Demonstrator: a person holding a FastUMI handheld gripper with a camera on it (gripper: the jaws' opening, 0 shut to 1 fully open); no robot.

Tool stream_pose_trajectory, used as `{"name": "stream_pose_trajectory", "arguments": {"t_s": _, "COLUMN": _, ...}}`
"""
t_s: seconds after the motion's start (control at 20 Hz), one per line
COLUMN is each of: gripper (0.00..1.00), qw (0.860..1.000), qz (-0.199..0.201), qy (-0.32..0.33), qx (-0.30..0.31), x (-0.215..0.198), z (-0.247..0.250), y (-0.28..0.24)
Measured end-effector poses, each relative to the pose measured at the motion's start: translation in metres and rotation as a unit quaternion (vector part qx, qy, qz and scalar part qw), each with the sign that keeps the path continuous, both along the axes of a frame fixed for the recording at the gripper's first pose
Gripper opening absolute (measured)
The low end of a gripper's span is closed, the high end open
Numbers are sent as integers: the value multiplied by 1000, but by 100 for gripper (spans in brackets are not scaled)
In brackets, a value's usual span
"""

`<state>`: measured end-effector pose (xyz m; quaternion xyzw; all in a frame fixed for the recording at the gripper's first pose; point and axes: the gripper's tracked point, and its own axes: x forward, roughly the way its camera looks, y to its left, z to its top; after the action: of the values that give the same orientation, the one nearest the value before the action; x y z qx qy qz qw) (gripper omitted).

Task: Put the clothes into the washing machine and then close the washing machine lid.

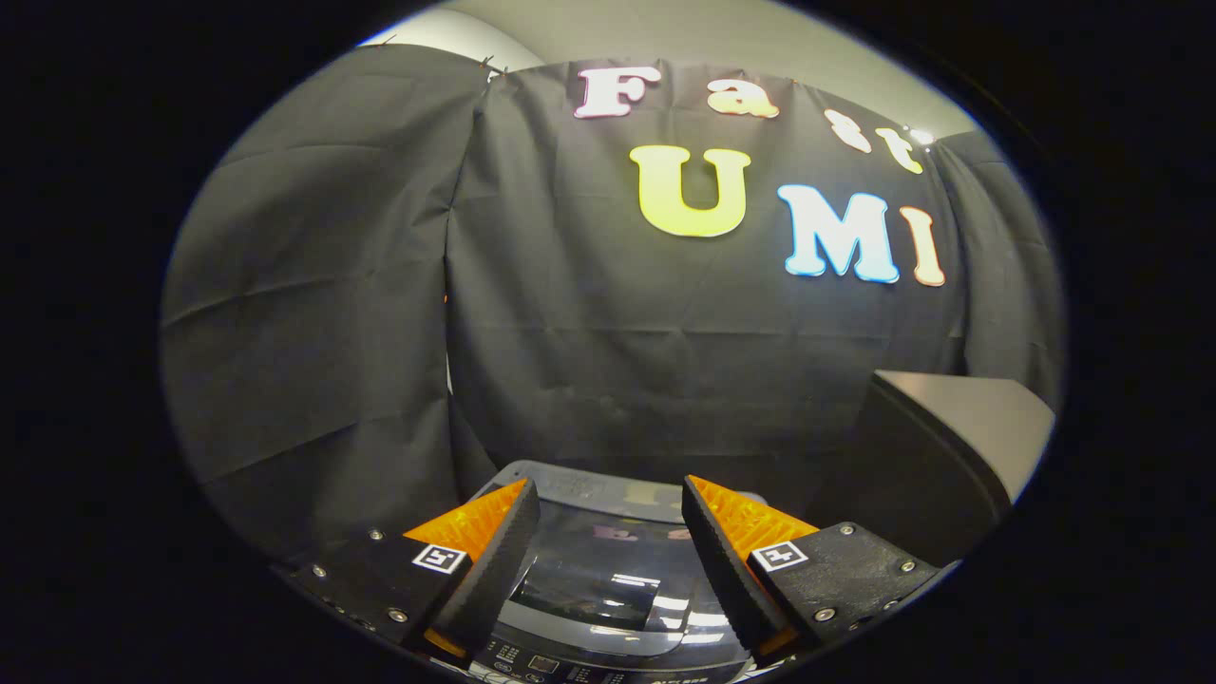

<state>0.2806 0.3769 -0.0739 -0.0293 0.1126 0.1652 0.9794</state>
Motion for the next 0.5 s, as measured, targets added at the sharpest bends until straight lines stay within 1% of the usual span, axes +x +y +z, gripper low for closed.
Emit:
{"name": "stream_pose_trajectory", "arguments": {"t_s": 0.25, "gripper": 94, "qw": 999, "qz": -13, "qy": -42, "qx": 1, "x": -19, "z": 54, "y": -41}}
{"name": "stream_pose_trajectory", "arguments": {"t_s": 0.5, "gripper": 93, "qw": 998, "qz": -11, "qy": -58, "qx": 3, "x": -57, "z": 81, "y": -82}}
